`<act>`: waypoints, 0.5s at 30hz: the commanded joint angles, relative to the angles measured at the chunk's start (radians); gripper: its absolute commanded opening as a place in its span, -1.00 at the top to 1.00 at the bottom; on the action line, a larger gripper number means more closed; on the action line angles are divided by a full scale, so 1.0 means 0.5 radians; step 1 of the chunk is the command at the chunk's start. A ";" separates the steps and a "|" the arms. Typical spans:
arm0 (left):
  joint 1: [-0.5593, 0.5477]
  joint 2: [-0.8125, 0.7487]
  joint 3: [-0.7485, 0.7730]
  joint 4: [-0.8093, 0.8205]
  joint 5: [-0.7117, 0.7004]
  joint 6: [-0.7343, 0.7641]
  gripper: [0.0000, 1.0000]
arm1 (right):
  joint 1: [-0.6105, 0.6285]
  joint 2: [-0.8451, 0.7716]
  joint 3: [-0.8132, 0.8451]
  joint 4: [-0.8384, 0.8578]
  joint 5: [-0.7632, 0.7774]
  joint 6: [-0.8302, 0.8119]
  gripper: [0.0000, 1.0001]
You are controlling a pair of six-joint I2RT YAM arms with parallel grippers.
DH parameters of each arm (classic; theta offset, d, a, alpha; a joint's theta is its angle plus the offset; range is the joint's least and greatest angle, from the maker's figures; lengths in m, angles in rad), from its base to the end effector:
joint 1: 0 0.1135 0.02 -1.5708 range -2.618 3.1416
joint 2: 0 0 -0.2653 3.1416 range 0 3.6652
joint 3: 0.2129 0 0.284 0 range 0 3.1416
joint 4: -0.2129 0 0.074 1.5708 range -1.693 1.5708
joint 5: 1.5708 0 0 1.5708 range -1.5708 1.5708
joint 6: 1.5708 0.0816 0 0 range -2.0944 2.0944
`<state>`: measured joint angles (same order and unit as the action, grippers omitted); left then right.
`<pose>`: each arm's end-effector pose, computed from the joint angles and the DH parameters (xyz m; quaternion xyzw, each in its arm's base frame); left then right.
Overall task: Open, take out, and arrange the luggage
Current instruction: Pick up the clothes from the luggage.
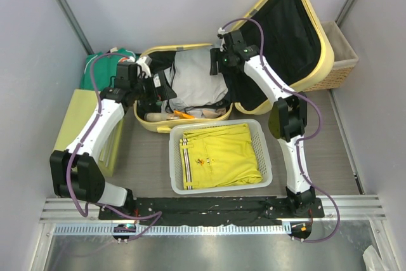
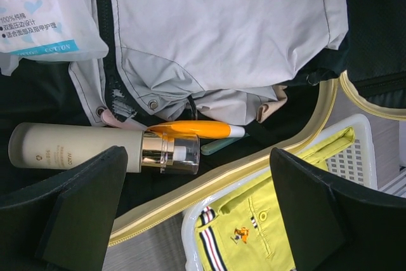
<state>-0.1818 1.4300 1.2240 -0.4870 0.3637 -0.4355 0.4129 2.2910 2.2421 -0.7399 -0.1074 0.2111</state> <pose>0.3708 -0.0977 0.2821 -0.0364 0.8929 -0.2829 0.3485 0.5319 0.2425 0.2492 -0.1133 0.9164 0.1640 0.3470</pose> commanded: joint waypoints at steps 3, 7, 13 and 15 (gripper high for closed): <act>0.044 0.012 -0.012 0.007 0.064 0.036 -0.99 | 0.058 -0.204 0.139 0.053 0.037 -0.023 -0.35; 0.054 0.042 -0.009 0.020 0.104 0.030 -1.00 | 0.055 -0.180 0.203 0.121 0.064 -0.026 -0.24; 0.069 0.048 -0.027 0.026 0.119 0.033 -0.99 | 0.018 0.020 0.394 0.108 0.098 -0.008 -0.15; 0.072 0.052 -0.036 0.029 0.116 0.036 -1.00 | 0.003 0.048 0.400 0.111 0.107 0.004 -0.15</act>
<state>-0.1574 1.4578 1.2106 -0.4889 0.3946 -0.4335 0.4297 2.2799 2.3920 -0.7174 -0.0776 0.2111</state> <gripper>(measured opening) 0.996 0.579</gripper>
